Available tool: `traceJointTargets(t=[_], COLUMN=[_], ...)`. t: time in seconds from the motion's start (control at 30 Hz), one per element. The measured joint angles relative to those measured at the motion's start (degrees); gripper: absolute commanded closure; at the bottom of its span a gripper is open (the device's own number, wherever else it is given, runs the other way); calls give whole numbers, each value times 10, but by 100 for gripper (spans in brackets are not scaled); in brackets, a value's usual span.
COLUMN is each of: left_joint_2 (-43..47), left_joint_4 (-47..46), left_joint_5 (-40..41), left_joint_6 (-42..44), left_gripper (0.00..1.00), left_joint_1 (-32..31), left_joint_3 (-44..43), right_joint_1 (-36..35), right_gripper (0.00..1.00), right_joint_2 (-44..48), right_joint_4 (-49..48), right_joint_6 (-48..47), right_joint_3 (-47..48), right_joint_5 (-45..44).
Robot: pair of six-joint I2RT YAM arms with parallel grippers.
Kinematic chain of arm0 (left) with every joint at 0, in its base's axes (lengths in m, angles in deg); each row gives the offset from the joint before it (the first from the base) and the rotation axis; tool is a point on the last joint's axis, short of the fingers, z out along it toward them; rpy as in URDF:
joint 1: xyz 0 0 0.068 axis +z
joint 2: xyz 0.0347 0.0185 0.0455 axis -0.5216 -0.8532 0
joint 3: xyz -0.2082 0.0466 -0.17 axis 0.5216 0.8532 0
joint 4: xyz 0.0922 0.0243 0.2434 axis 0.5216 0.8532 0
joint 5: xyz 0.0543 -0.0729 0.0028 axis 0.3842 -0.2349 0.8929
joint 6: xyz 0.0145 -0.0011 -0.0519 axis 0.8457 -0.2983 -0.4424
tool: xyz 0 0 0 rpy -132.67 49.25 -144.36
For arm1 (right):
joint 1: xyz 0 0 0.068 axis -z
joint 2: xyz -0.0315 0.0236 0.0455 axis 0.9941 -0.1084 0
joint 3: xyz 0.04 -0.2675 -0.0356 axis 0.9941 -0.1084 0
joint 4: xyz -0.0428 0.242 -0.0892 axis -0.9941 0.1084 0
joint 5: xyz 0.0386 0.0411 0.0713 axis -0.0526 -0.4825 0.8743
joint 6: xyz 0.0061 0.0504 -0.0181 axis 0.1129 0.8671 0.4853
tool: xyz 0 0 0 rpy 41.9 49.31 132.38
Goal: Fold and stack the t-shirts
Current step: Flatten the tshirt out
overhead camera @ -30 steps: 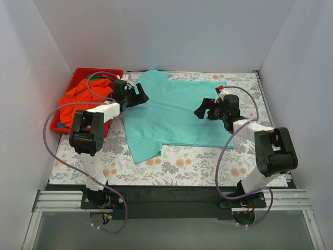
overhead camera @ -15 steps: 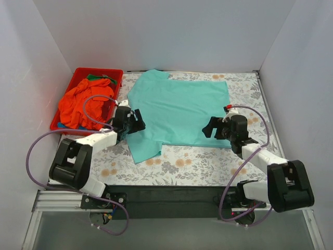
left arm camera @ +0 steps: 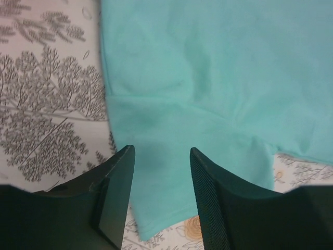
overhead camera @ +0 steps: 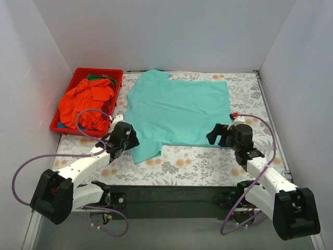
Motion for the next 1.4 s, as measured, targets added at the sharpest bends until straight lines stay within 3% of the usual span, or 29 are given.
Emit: traceJointTargets(t=[0.23, 0.6, 0.83, 0.9, 0.97, 1.03, 1.17, 1.4], left_joint_2=[-1, -12, -8, -18, -29, -33, -37, -35], left_joint_4=[67, 175, 194, 195, 193, 189, 184, 182], left_joint_5=[11, 48, 52, 52, 54, 56, 57, 59], left_joint_6=[-36, -125, -155, -162, -169, -172, -177, -173], left_gripper=[63, 63, 65, 67, 80, 81, 100, 100], left_joint_1=[-21, -89, -109, -119, -127, -132, -136, -139], left_joint_3=[7, 3, 3, 3, 2, 1, 1, 1], right_joint_1=[0, 0, 0, 0, 0, 0, 0, 0], right_gripper=[5, 5, 4, 4, 4, 4, 4, 3], right_joint_2=[9, 9, -2, -2, -2, -2, 6, 30], right_joint_4=[25, 38, 39, 40, 39, 40, 42, 63], right_joint_6=[6, 5, -4, -6, -7, -8, -8, -9], right_joint_3=[-19, -23, -21, -20, -19, -19, -19, -16], right_joint_5=[-18, -31, -24, -24, -24, -24, -25, -47])
